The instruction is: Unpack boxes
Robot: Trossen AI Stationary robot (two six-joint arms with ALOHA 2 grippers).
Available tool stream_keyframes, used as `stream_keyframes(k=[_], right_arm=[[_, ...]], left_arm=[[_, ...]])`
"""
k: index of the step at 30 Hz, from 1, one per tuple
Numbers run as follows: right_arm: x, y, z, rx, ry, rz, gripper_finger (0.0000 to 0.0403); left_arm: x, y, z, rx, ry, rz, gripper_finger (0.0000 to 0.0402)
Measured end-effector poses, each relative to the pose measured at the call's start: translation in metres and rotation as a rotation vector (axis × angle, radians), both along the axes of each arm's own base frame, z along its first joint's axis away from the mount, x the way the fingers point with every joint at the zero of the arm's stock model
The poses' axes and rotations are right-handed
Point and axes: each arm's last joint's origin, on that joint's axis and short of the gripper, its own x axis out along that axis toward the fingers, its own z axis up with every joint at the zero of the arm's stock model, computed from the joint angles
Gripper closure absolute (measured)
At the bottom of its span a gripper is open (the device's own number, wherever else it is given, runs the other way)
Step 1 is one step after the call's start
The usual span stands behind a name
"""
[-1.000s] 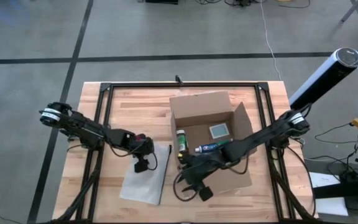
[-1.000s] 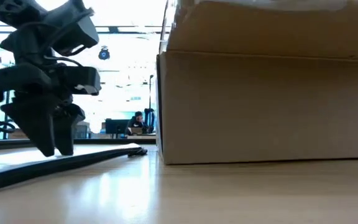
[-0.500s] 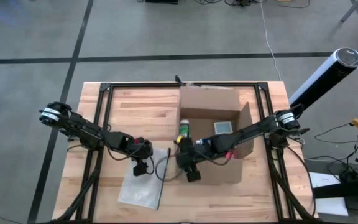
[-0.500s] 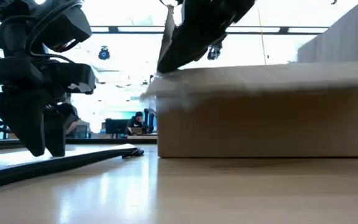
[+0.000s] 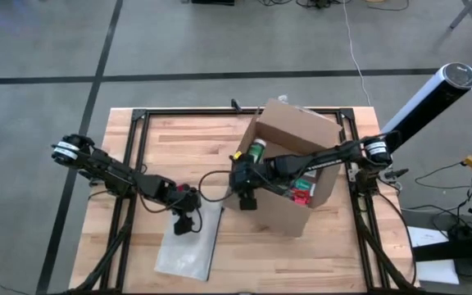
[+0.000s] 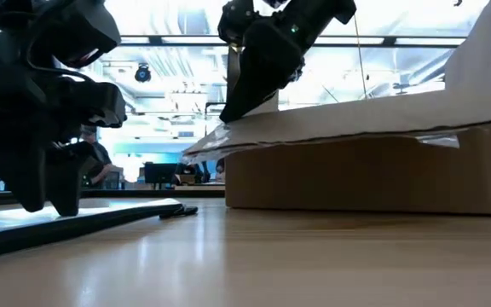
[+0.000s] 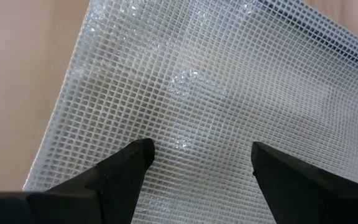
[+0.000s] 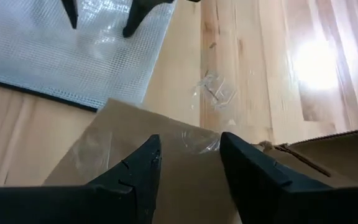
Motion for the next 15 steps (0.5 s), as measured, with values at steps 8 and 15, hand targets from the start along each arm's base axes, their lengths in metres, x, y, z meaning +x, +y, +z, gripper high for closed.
stream_keyframes(k=[8,15], right_arm=[[-0.004,-0.022,0.005,0.122,0.005,-0.028,0.024],[0.006,0.018,0.014,0.274,-0.132,0.12,0.0239]], left_arm=[[-0.002,-0.007,0.0,-0.018,0.0,-0.028,0.0125],[-0.002,-0.009,0.002,-0.018,-0.01,-0.044,0.0125]])
